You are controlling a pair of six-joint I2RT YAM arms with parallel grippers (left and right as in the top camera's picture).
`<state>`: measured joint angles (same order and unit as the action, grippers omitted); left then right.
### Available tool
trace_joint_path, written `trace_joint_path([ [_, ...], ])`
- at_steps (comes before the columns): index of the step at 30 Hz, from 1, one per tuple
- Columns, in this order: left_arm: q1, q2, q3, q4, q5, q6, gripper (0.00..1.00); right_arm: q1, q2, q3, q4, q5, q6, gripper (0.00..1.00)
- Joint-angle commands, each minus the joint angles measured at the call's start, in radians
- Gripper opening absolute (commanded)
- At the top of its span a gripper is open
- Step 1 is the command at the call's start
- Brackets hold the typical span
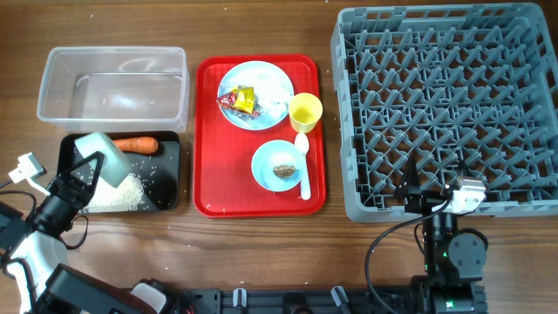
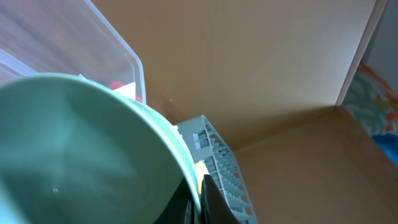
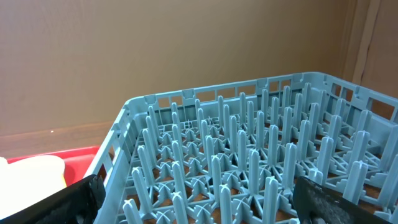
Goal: Sort waste into correct bins and load items into the dishwasher rack
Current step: 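Carry the emptied bowl back and set it on the red tray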
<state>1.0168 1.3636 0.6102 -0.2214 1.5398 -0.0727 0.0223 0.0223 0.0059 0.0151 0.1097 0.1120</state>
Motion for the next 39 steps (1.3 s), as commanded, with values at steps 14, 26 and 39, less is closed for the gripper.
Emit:
trace_joint_path([
  [14, 0.011, 0.008, -0.002, -0.027, -0.128, -0.054, 0.06, -0.004, 0.001, -0.001, 0.005, 0.010, 0.008, 1.00],
  [26, -0.066, -0.013, -0.002, -0.048, -0.326, -0.071, 0.04, -0.004, 0.001, -0.001, 0.005, 0.010, 0.008, 1.00],
  [39, -0.367, -0.206, 0.061, -0.054, -0.679, -0.228, 0.04, -0.004, 0.001, -0.001, 0.005, 0.010, 0.008, 1.00],
])
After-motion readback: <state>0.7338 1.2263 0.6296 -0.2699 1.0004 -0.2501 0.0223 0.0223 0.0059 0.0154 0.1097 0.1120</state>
